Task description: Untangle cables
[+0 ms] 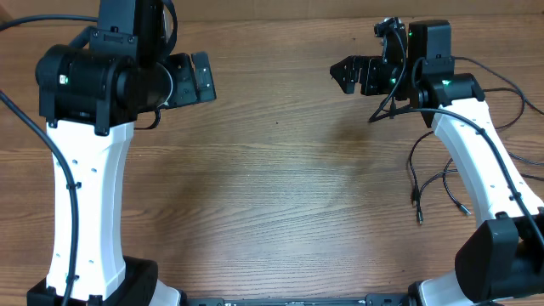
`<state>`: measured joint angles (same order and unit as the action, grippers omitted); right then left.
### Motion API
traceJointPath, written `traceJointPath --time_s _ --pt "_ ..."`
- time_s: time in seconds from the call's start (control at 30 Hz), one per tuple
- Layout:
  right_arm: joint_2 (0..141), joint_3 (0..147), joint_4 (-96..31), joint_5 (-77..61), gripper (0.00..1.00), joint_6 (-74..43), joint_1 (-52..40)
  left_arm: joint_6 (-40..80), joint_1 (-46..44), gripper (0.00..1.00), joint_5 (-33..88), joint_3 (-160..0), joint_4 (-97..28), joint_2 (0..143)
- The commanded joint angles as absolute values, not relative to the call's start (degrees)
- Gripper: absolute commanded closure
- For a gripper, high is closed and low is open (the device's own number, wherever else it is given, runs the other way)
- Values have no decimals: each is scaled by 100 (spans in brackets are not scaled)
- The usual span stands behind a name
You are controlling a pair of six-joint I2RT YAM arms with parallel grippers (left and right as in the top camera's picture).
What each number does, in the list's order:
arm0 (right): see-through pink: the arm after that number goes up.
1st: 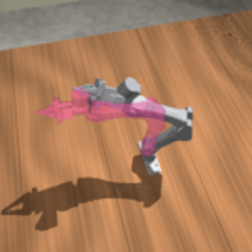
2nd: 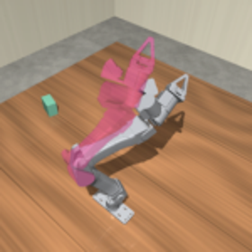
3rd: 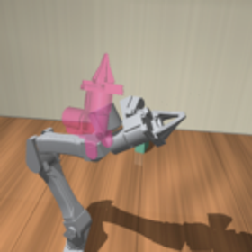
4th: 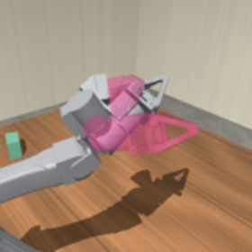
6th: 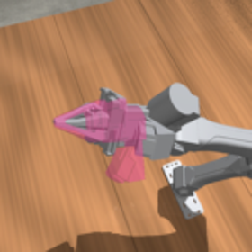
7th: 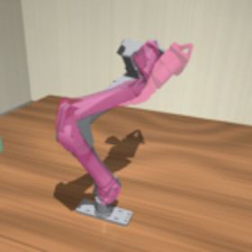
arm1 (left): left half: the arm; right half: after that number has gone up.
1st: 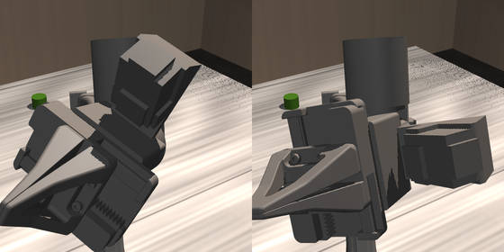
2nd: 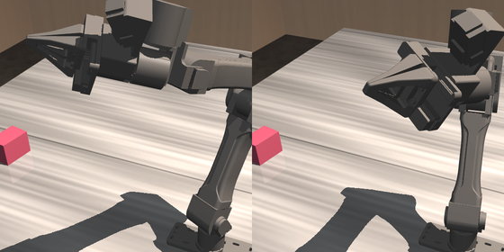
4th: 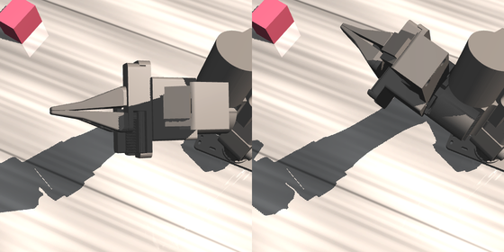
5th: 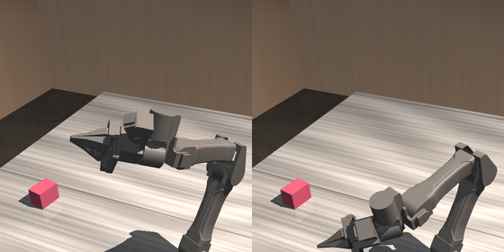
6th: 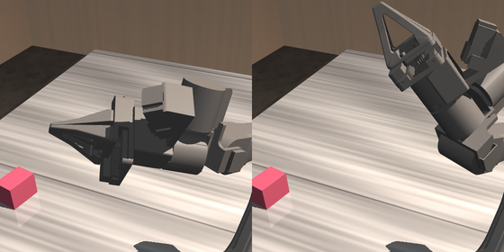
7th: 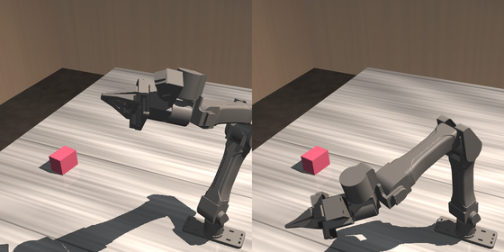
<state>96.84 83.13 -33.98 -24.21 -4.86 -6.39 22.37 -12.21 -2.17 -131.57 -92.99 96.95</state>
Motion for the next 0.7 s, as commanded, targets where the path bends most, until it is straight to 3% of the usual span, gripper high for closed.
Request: traceJointPath --time_s 0.0,0.2,0.47,0.67 --pt "9655 8366 -3380 -2451 0 -443 -637 2272 -1485 0 -176 -13117 -9275 9498" --pt "9655 8366 -3380 -2451 0 -443 -637 2270 -2045 0 -191 -13117 -9275 9496" --pt "9655 8366 -3380 -2451 0 -443 -637 2276 -2108 0 -143 -13074 -9185 9382" --pt "9655 8366 -3380 -2451 0 -443 -637 2274 -2108 0 -143 -12022 -8195 8807"
